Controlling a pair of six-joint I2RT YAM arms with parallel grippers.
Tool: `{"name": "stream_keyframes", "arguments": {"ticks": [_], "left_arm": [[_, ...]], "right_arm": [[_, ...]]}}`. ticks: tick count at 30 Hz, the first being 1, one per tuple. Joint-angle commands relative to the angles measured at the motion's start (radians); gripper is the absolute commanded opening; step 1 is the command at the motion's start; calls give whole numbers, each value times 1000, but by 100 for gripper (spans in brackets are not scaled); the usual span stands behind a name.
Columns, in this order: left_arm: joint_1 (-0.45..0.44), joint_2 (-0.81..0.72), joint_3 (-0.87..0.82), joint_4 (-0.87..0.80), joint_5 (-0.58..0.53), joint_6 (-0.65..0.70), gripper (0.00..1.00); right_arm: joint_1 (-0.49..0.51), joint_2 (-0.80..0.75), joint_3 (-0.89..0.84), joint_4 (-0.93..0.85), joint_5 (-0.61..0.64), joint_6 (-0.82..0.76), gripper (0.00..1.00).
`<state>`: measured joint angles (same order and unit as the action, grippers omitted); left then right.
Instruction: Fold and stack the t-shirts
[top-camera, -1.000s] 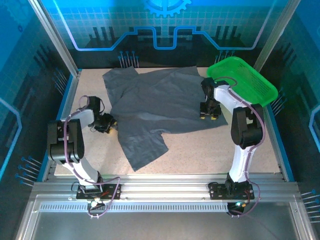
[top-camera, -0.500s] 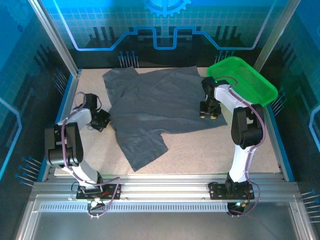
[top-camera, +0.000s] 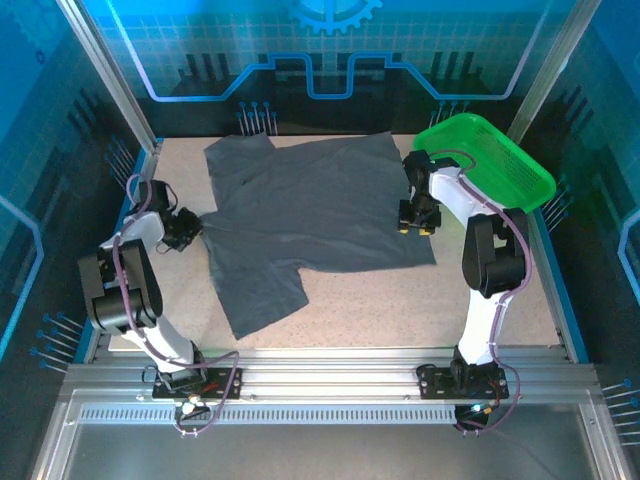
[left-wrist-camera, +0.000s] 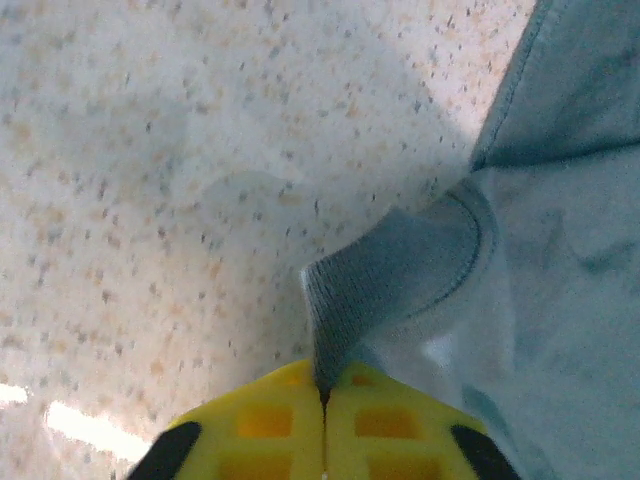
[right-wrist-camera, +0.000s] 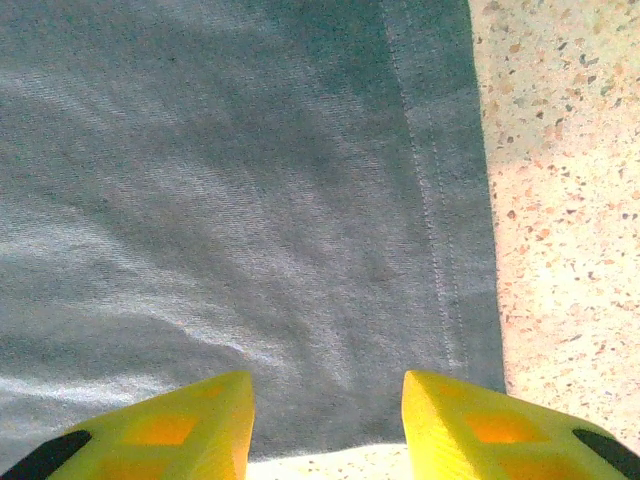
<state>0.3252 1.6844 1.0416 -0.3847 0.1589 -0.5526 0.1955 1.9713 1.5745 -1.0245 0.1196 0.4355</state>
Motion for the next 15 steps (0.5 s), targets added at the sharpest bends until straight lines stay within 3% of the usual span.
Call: {"name": "stream_keyframes", "arguments": {"ticks": [1,5,12,15], "left_arm": [[5,-29,33,-88,-119,19,42],[-35,-181,-48,-262,-148,-80,44],[-362,-576,-408,-505,-88,-463,43],[-465,-705,-495,-600,-67,-579,47]], "right_arm": [[10,-35,-11,-29,7,-14,43],[6,-129,-119,11,-10,37,43],[12,-290,-300,101,-91,195,43],[14,-304,-340,136,-118,224,43]]}}
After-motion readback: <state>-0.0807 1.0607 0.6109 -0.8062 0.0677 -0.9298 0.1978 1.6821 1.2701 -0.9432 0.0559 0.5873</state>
